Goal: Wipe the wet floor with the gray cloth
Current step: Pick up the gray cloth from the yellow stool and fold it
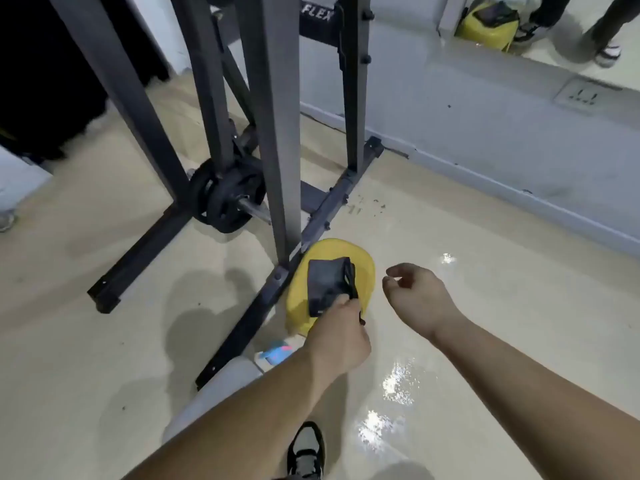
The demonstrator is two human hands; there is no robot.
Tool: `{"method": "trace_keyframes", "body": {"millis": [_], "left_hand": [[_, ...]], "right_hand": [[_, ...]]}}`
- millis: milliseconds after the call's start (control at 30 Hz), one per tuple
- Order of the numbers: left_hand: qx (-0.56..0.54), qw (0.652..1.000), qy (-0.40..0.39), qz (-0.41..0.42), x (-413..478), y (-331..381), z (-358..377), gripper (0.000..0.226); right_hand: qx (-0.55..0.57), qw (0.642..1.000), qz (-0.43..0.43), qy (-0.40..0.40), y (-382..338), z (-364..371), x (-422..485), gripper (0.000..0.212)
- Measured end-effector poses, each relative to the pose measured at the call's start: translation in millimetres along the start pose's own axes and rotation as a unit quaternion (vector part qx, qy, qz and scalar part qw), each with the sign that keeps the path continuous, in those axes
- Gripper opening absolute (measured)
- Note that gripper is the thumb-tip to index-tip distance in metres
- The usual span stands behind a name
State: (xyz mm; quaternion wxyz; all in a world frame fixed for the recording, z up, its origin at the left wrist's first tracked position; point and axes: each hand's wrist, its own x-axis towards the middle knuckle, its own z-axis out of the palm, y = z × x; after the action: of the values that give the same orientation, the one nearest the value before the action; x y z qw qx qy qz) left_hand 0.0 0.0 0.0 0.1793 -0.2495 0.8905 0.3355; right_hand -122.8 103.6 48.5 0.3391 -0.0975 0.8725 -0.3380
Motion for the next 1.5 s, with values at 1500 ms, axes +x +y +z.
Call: {"method": "trace_keyframes", "body": {"millis": [1500], "left_hand": [[-0.141, 0.990, -0.006, 0.028, 151, 248, 301, 0.016]], "right_hand": [[0.658, 0.747, 0.070, -0.063, 449, -104, 67, 0.048]]}}
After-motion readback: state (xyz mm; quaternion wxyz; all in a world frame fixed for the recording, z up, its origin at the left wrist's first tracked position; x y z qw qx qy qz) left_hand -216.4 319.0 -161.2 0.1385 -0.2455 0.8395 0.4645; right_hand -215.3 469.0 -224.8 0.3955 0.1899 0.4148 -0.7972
